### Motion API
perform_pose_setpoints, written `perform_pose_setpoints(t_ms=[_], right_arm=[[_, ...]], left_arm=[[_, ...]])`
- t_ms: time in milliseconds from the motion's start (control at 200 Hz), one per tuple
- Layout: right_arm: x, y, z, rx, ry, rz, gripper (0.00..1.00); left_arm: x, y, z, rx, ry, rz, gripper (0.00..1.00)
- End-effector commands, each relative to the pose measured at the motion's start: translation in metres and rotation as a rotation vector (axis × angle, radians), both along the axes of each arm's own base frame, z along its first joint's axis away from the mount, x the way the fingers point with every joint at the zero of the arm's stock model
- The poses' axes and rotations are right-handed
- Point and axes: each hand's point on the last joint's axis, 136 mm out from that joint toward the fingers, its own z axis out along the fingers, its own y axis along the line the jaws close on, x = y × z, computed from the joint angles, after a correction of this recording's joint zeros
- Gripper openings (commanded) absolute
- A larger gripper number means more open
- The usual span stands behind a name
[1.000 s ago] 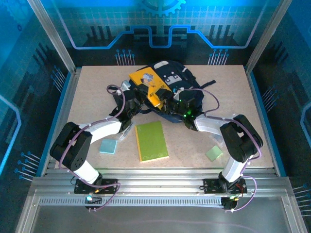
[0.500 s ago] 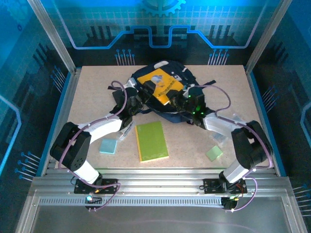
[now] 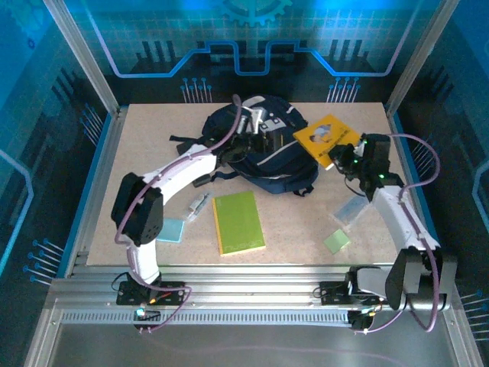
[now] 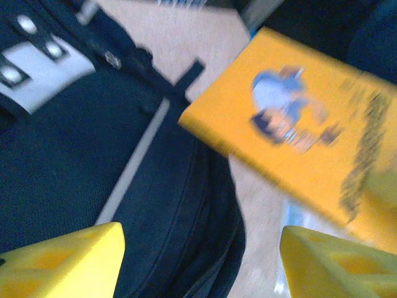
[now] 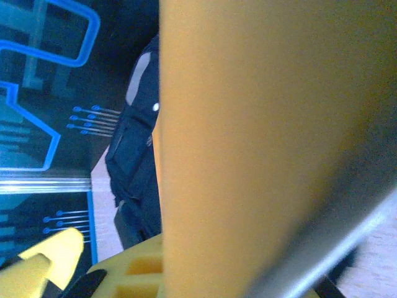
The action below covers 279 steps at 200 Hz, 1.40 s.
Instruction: Pack the student bag
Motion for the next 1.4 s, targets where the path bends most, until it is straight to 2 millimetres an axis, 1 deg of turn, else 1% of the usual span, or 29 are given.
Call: perform_pose_setpoints(t_ms=[0,30,40,55,135,210,285,355,470,560,755,810,885,960,1031,1076,1146,1241,1341,1391], right_arm=[[-0.021,-0.020,0.007,-0.064,-0.020,0.039,0.00],[-0.023,-0.027,0.008,-0.064,-0.019,0.026,0.00],[-0.027,-0.029,0.000,-0.061,0.001,0.022,0.00],[-0.029,-0.032,-0.004,-0.060,0.010,0.017,0.00],[-0.037,-0.047,-0.009,-0.046,0.024,-0.012,0.00],[-0.042,-0.057,-0.015,-0.017,0.030,-0.039,0.00],[-0.046,-0.063,-0.018,0.014,0.023,-0.055,0.00],[-0.048,-0.065,-0.019,0.028,0.017,-0.051,0.00],[-0.048,-0.063,-0.018,0.030,0.010,-0.036,0.00],[-0.047,-0.063,-0.017,0.035,0.005,-0.032,0.00],[-0.047,-0.061,-0.013,0.042,-0.006,-0.030,0.00],[-0.048,-0.061,-0.012,0.044,-0.008,-0.031,0.00],[-0.049,-0.060,-0.009,0.042,-0.016,-0.032,0.00],[-0.051,-0.061,-0.007,0.036,-0.019,-0.033,0.00],[-0.052,-0.061,-0.004,0.030,-0.024,-0.034,0.00],[-0.052,-0.061,-0.002,0.027,-0.029,-0.037,0.00],[-0.052,-0.061,0.001,0.025,-0.036,-0.035,0.00],[-0.052,-0.060,0.003,0.028,-0.040,-0.031,0.00],[-0.055,-0.058,0.003,0.038,-0.038,-0.026,0.00],[-0.056,-0.057,0.002,0.038,-0.038,-0.025,0.00]], left_arm=[[-0.029,-0.008,-0.043,0.255,0.034,-0.183,0.68],[-0.031,-0.011,-0.046,0.283,0.029,-0.203,0.68],[-0.031,-0.012,-0.047,0.292,0.025,-0.209,0.69],[-0.031,-0.013,-0.049,0.305,0.028,-0.216,0.68],[-0.033,-0.019,-0.061,0.376,0.021,-0.258,0.68],[-0.037,-0.024,-0.071,0.426,0.009,-0.295,0.63],[-0.042,-0.029,-0.082,0.456,0.010,-0.333,0.59],[-0.047,-0.031,-0.091,0.474,0.029,-0.359,0.59],[-0.052,-0.028,-0.109,0.514,0.056,-0.378,0.60],[-0.051,-0.026,-0.117,0.540,0.054,-0.385,0.61],[-0.041,-0.023,-0.135,0.599,0.051,-0.377,0.60],[-0.038,-0.022,-0.138,0.614,0.049,-0.369,0.57],[-0.034,-0.022,-0.142,0.625,0.044,-0.366,0.45],[-0.031,-0.023,-0.141,0.626,0.032,-0.361,0.36],[-0.028,-0.023,-0.138,0.624,0.021,-0.356,0.24],[-0.026,-0.024,-0.136,0.616,0.017,-0.352,0.18],[-0.021,-0.024,-0.130,0.598,0.015,-0.334,0.00],[-0.017,-0.024,-0.114,0.545,0.027,-0.315,0.00],[-0.014,-0.026,-0.086,0.452,0.036,-0.288,0.00],[-0.008,-0.024,-0.069,0.400,0.036,-0.256,0.00]])
